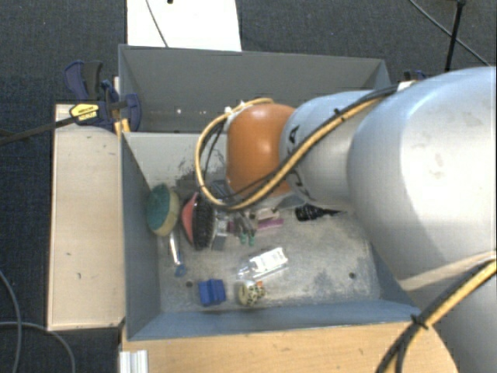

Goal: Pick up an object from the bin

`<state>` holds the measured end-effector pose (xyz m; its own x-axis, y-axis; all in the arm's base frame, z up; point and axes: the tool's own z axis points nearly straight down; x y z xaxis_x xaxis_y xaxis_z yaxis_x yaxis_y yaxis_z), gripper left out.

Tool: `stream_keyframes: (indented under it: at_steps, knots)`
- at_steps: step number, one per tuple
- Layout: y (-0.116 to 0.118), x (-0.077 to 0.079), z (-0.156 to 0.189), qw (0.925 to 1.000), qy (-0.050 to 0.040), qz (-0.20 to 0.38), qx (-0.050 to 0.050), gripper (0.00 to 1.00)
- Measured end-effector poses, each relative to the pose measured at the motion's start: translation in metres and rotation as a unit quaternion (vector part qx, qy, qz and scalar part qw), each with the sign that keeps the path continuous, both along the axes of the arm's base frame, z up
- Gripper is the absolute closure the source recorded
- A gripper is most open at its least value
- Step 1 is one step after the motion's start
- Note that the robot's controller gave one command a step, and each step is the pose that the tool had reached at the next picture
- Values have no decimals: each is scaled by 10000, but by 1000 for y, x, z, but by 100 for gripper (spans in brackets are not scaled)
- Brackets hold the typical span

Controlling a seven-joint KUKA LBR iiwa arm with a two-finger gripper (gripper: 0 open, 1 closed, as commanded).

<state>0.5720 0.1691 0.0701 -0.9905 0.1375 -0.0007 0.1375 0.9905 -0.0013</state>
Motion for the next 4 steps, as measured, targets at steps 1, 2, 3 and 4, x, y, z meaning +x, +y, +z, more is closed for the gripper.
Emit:
stream_keyframes:
  at_steps: [1, 2, 3, 4]
  knots:
    - [27, 22, 121, 9999, -59, 148, 30, 100]
    - [10, 17, 199, 9508, -49, 3097, 3, 100]
    - [14, -6, 111, 8922, 14, 4517, 10, 100]
    - [74, -59, 40, 7957, 26, 6056, 29, 100]
